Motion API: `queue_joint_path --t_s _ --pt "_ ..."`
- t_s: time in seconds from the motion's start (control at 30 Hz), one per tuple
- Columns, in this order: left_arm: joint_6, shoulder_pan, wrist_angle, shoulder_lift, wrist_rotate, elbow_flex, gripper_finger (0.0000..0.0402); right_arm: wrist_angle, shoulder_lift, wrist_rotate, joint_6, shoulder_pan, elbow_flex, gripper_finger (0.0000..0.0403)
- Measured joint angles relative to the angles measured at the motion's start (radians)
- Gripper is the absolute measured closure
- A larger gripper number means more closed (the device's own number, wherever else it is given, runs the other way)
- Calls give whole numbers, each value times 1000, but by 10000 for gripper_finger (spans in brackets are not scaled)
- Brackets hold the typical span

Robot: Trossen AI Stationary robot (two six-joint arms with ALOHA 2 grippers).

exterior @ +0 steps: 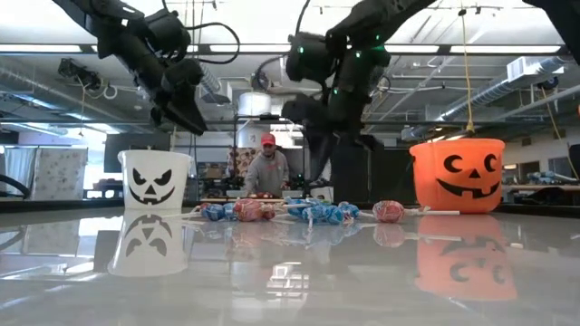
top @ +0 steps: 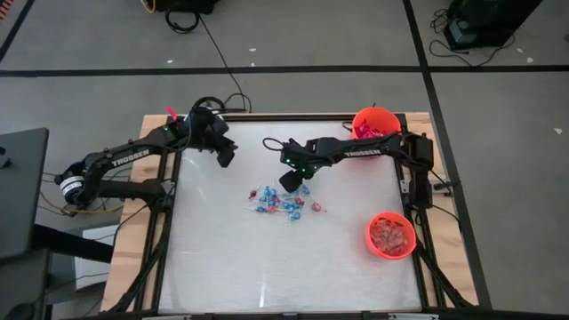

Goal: Sort candy by brand, put in halloween buckets
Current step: Put the green candy into the white bucket

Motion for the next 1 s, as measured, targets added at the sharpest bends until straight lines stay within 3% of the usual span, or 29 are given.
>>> queue_joint_path --t_s 0.33,0.6,0.77,1.0 --pt "-6 0 102 0 -17 0 273 75 17 -23 20 -37 -71 157" --pt "-2 0 114 1 -50 0 266 184 58 -130 30 -39 -112 164" --pt "1 -2 109 2 -37 0 266 182 59 -107 36 -39 -115 194" --pt "-33 -3 107 2 -16 0 266 176 55 -133 43 -46 -115 294"
